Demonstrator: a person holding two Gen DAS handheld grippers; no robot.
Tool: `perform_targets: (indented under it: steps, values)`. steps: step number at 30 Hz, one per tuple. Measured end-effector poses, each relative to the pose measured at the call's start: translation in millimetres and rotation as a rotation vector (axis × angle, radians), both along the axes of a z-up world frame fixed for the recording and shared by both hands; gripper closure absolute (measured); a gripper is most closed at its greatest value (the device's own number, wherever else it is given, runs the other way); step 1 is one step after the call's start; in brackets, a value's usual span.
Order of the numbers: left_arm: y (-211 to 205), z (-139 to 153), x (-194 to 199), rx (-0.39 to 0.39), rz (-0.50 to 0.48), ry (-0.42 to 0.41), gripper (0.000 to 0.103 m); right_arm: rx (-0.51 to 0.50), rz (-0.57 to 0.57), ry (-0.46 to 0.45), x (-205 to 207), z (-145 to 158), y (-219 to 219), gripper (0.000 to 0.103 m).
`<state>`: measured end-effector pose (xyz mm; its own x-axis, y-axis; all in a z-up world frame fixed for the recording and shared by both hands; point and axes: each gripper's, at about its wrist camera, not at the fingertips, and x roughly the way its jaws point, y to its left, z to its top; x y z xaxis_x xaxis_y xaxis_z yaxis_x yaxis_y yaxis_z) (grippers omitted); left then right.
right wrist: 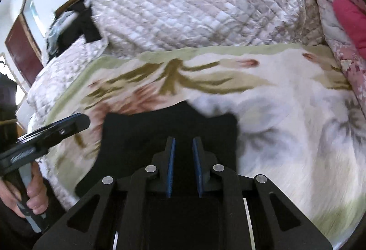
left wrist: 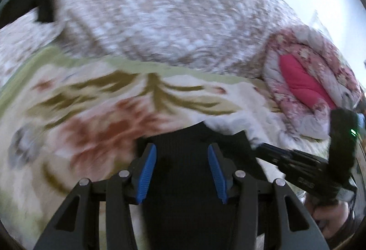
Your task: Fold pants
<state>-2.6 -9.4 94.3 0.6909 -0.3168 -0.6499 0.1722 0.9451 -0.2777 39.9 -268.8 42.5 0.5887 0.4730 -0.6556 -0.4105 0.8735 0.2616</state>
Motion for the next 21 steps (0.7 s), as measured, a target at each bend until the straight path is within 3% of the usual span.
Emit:
perform_targets:
  steps: [3,7,9,11,14,18,21]
  values:
    - [-16.0,-20.0,26.4,0.038,-0.018,0.050,0.053,0.000,-0.004,0.039,26.9,-11.4,-3.7,0.086]
    - [-11.2,-55.6,36.0,0.102,0.034,0.100,0.052,0.017,-0.037,0.101,53.5,-36.5,-5.3,0.090]
    - [-2.3,-62.1,29.6,0.059,0.035,0.058,0.051,0.084,-0.073,0.169,67.5,-53.2,-15.0,0.096]
    - [-1.5,-62.8,27.0,0.051,0.041,0.046,0.051,0.103,-0.086,0.165,68.1,-53.2,-19.8,0.100]
    - [-6.2,-63.5,26.1,0.076,0.048,0.025,0.050,0.058,-0.089,0.119,60.5,-50.7,-13.6,0.100]
    - [-2.8,-64.6,25.7,0.050,0.048,0.013,0.050,0.115,-0.093,0.137,62.4,-53.5,-20.5,0.100]
    - [-3.9,-64.0,26.2,0.070,0.047,0.010,0.050,0.101,-0.087,0.125,61.2,-51.2,-17.5,0.097]
